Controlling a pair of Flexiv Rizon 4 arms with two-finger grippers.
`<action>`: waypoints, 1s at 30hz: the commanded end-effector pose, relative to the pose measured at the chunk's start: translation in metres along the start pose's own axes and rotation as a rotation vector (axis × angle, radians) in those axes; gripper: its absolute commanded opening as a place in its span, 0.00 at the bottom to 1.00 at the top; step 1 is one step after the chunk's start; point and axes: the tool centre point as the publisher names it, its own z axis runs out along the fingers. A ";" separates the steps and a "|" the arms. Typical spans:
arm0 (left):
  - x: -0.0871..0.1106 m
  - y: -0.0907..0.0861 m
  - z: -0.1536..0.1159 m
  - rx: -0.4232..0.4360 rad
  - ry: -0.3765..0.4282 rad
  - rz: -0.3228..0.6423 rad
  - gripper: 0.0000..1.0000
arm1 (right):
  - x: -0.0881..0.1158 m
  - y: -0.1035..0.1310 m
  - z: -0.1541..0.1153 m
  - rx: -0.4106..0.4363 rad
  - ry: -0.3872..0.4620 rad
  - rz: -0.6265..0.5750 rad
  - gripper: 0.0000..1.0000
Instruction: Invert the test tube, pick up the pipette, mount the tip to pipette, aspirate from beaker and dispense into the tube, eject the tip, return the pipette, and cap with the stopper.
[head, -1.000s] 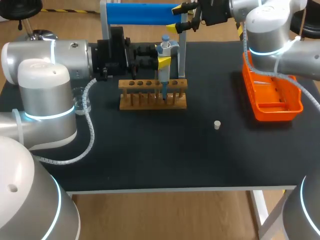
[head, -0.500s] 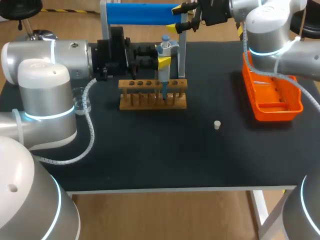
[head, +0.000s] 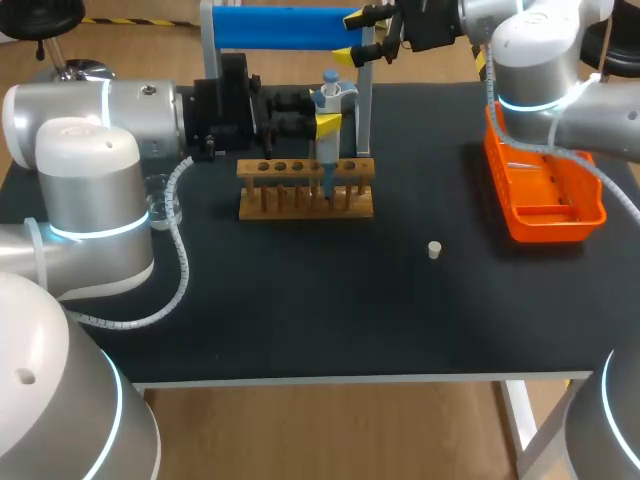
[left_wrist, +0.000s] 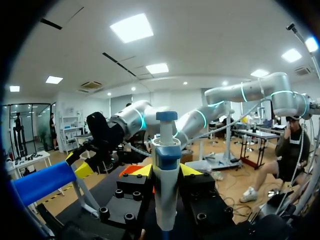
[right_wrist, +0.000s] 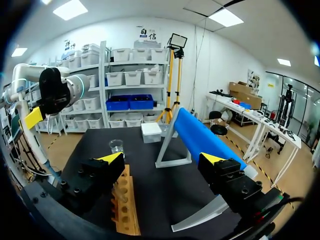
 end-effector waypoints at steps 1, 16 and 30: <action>0.000 -0.001 -0.013 -0.019 -0.007 0.002 0.00 | -0.001 0.001 0.000 0.004 0.003 0.001 1.00; -0.035 0.006 -0.050 -0.082 -0.069 -0.008 0.00 | -0.001 0.001 0.000 0.004 0.003 0.001 1.00; -0.076 0.018 -0.060 -0.109 -0.089 -0.038 0.00 | -0.001 0.001 0.000 0.004 0.003 0.001 1.00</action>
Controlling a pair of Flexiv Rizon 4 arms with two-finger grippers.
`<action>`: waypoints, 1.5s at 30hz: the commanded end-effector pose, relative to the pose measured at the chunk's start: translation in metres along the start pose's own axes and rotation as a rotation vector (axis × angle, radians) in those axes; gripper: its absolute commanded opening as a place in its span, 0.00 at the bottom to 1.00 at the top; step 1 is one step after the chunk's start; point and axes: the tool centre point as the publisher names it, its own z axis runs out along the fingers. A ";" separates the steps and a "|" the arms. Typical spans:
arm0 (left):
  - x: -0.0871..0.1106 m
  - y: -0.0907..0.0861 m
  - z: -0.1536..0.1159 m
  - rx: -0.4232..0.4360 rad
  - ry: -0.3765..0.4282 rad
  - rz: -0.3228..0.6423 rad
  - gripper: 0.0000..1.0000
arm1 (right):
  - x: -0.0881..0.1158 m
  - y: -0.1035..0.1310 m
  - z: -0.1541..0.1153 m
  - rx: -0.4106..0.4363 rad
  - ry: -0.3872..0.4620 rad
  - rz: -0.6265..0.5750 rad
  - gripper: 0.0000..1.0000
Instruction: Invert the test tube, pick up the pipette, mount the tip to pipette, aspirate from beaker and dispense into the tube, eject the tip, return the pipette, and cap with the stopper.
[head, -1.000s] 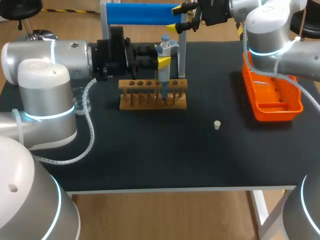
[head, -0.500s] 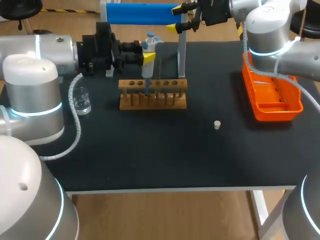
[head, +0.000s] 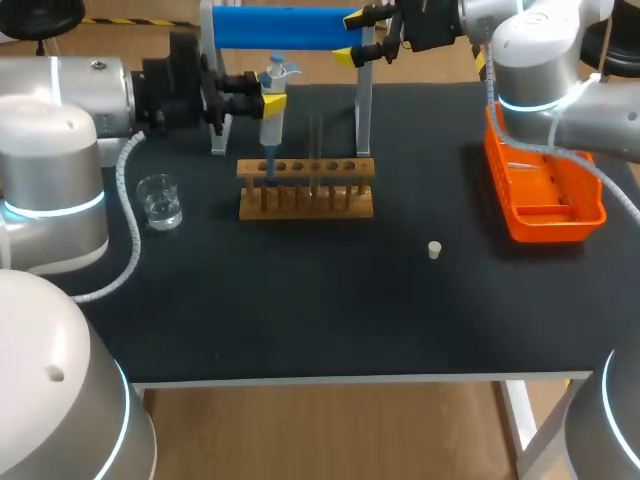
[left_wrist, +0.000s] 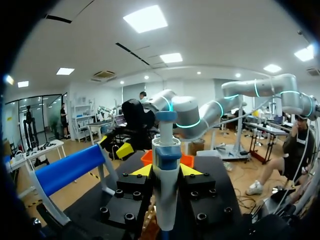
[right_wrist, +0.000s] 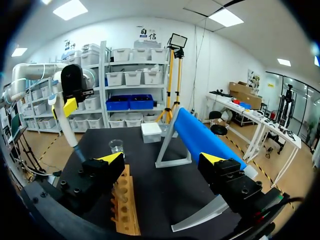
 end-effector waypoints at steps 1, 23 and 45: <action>-0.017 0.001 0.003 -0.008 0.012 -0.007 0.00 | -0.001 0.001 0.000 0.003 0.002 0.001 1.00; -0.094 0.015 -0.044 -0.069 -0.149 -0.076 0.00 | -0.001 0.001 0.000 0.003 0.002 0.001 1.00; -0.161 0.014 -0.036 -0.074 -0.271 -0.110 0.00 | -0.001 0.001 0.000 0.003 0.002 0.001 1.00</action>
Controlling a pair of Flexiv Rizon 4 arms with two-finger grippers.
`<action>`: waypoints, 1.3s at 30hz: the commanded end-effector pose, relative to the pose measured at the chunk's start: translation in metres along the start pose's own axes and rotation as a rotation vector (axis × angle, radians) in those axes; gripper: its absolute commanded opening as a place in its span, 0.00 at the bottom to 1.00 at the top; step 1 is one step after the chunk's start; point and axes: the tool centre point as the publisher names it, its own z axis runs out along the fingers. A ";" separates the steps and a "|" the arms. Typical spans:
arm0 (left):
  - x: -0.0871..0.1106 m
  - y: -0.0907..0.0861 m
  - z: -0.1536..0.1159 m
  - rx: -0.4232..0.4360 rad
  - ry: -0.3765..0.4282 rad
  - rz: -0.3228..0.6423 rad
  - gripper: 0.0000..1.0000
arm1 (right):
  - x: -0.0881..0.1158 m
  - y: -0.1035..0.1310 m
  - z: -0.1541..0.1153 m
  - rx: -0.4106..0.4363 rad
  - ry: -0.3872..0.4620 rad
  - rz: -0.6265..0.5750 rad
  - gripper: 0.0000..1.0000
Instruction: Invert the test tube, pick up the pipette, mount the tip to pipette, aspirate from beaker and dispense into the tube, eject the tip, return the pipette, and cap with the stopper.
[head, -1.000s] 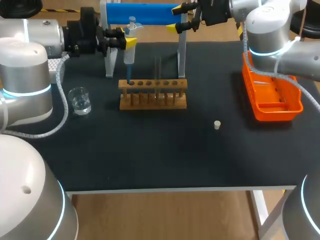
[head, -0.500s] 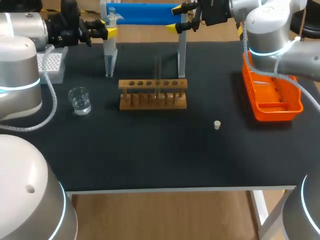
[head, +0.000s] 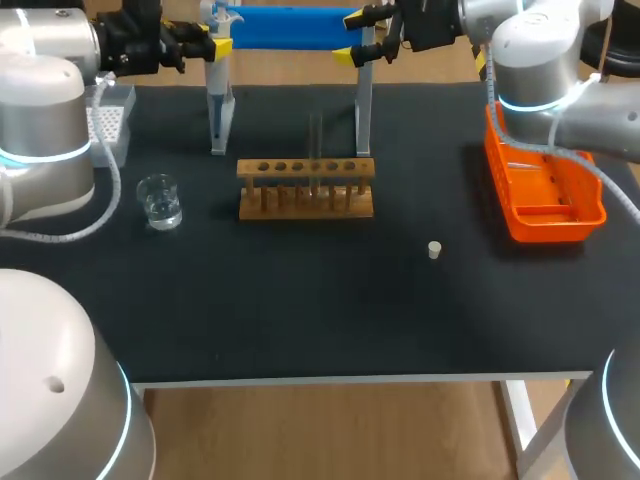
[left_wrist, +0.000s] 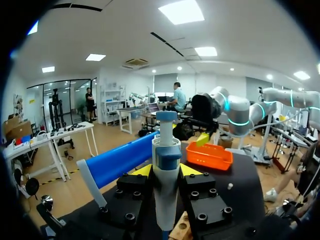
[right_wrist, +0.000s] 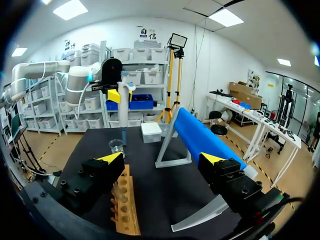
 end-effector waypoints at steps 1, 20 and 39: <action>-0.014 -0.002 0.014 0.011 -0.013 0.001 0.00 | -0.001 0.001 0.000 0.003 0.002 0.001 1.00; -0.052 0.000 0.031 0.013 -0.119 -0.033 0.00 | -0.001 0.001 0.000 0.003 0.002 0.001 1.00; -0.084 0.015 0.048 -0.021 -0.256 -0.093 0.00 | -0.001 0.001 0.000 0.003 0.002 0.001 1.00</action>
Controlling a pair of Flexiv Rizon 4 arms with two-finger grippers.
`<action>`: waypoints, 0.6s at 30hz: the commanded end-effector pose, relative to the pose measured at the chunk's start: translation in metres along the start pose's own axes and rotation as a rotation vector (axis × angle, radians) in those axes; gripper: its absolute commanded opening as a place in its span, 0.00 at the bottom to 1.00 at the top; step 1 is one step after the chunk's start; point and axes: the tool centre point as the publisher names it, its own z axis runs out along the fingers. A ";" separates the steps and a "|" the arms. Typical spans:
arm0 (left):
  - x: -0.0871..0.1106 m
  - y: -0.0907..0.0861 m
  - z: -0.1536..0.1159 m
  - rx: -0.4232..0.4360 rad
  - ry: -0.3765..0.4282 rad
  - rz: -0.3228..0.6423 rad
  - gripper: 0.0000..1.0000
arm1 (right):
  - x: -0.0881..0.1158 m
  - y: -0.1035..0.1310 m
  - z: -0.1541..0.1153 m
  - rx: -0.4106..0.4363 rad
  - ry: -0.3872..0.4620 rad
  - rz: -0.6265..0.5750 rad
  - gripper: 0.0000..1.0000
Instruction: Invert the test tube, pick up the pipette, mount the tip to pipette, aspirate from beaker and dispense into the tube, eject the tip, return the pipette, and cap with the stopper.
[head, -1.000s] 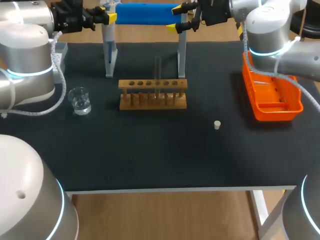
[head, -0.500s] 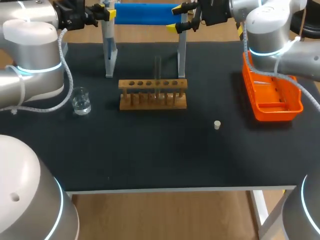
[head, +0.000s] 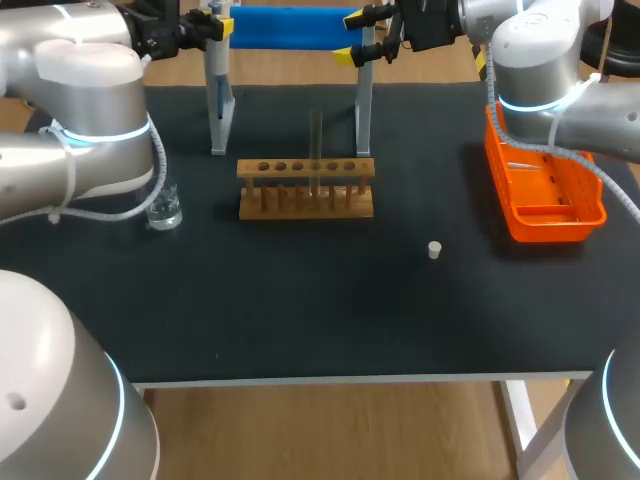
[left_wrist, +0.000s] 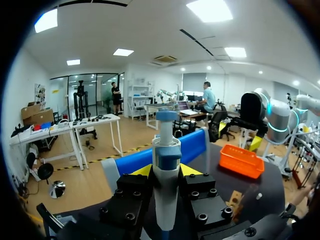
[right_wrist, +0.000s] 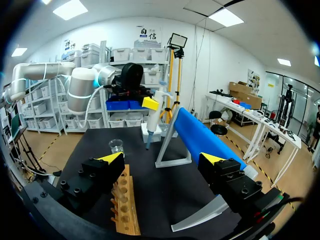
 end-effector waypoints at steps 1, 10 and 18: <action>-0.004 0.000 0.009 -0.003 -0.025 -0.005 0.00 | -0.001 0.001 0.000 0.002 0.002 0.001 1.00; -0.020 -0.003 0.013 -0.023 -0.090 -0.018 0.00 | -0.001 0.001 0.000 0.002 0.002 0.001 1.00; -0.021 -0.009 0.020 -0.052 -0.129 -0.024 0.00 | -0.001 0.001 0.000 0.002 0.002 0.001 1.00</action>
